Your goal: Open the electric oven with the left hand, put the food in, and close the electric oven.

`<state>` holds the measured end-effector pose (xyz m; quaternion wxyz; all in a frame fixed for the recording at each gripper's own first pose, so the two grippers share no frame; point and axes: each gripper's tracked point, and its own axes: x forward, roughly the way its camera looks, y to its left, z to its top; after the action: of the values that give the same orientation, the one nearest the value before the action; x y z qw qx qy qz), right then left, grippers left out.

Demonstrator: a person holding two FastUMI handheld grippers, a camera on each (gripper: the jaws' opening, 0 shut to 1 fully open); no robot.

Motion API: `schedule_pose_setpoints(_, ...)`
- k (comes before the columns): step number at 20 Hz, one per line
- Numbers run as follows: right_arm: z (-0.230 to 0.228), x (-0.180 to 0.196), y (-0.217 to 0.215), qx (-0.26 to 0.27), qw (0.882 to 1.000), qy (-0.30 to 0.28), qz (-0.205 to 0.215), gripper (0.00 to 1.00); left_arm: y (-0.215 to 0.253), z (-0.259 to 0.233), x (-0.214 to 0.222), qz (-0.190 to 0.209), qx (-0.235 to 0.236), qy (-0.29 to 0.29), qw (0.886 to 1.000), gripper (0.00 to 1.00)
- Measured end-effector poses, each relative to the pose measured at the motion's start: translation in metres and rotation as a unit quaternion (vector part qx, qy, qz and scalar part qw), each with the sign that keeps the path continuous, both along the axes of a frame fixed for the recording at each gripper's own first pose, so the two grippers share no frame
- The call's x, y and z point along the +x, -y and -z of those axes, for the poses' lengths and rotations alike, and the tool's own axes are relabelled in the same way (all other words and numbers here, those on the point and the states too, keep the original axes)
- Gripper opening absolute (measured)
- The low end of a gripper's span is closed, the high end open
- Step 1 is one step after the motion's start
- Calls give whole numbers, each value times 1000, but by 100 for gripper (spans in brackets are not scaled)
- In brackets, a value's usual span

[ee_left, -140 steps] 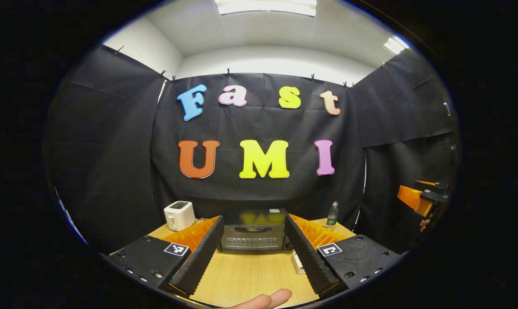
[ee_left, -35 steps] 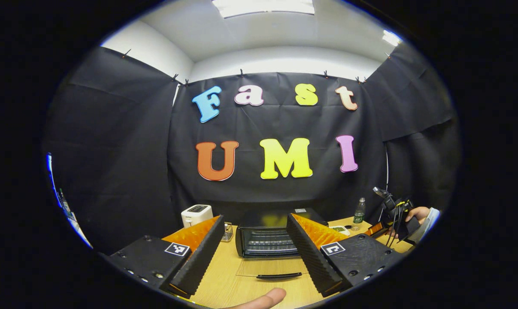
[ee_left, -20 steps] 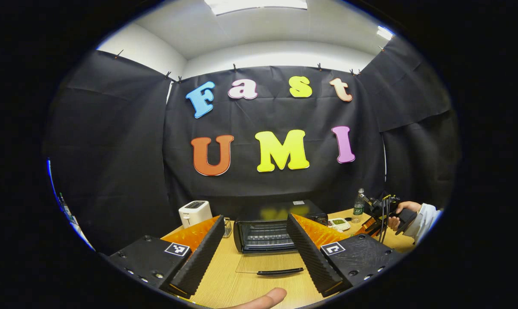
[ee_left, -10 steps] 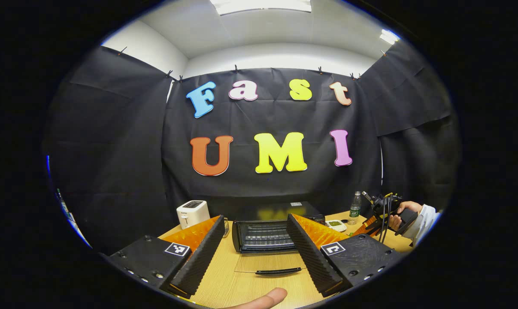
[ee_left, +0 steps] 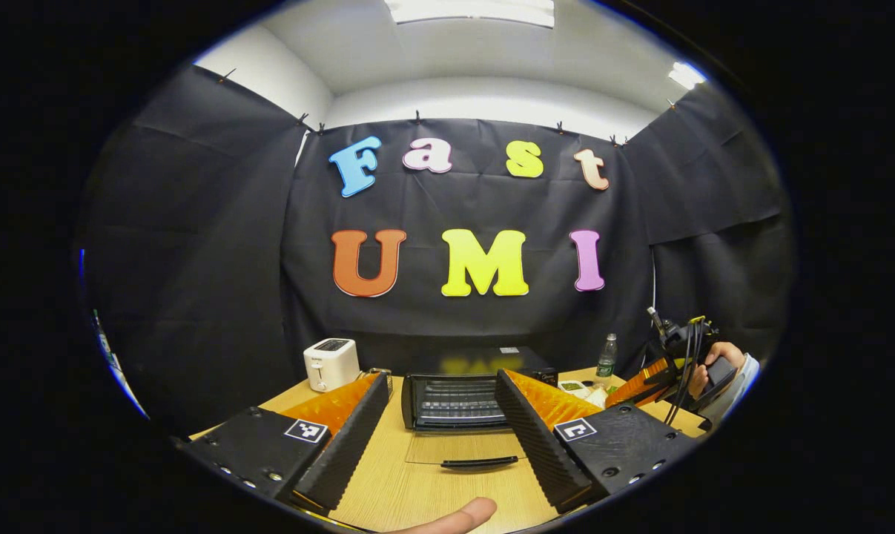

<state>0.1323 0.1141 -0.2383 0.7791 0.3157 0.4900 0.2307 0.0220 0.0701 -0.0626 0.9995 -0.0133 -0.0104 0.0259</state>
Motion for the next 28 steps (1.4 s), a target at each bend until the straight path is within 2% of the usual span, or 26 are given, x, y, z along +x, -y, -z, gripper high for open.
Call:
schedule_pose_setpoints(2,-8,-5,-23,31,999,19,29,35,-10,-3,-3,-5,3,6,1000,95)
schedule_pose_setpoints(4,-15,0,-49,73,993,40,80,35,-18,-4,-8,-8,9,11,1000,95)
schedule_pose_setpoints(7,-16,16,-85,137,977,76,146,34,-33,-3,-11,-21,17,11,1000,95)
schedule_pose_setpoints(9,-3,34,-105,168,964,71,194,35,-40,-4,-14,-25,17,12,999,95)
schedule_pose_setpoints(11,15,49,-127,182,957,63,215,34,-45,-5,-15,-30,8,17,999,95)
schedule_pose_setpoints(13,30,67,-150,203,945,52,249,34,-46,-5,-16,-24,-3,17,1000,95)
schedule_pose_setpoints(14,35,77,-158,207,939,59,268,39,-49,-6,-14,-26,-5,15,1000,95)
schedule_pose_setpoints(15,40,89,-167,210,933,70,285,34,-53,-4,-14,-30,-5,13,999,95)
schedule_pose_setpoints(16,42,102,-174,213,923,84,309,39,-57,-4,-13,-33,-4,11,999,95)
schedule_pose_setpoints(17,47,116,-183,214,918,94,320,39,-59,-3,-13,-35,-3,10,999,95)
schedule_pose_setpoints(18,52,127,-192,211,914,97,334,34,-61,-2,-12,-38,-3,8,999,95)
schedule_pose_setpoints(23,73,188,-230,194,904,128,358,34,-65,4,-8,-35,-4,-3,999,94)
schedule_pose_setpoints(24,78,199,-233,187,902,130,366,34,-66,5,-7,-36,-2,-5,999,94)
schedule_pose_setpoints(25,83,207,-235,177,904,131,368,39,-68,7,-7,-37,-1,-7,999,95)
schedule_pose_setpoints(26,88,218,-232,165,900,137,379,34,-70,8,-5,-38,-1,-7,999,95)
schedule_pose_setpoints(27,93,226,-230,152,900,145,381,39,-70,11,-3,-36,-2,-9,999,95)
schedule_pose_setpoints(28,95,235,-227,140,898,153,387,39,-71,14,-2,-36,-4,-10,999,94)
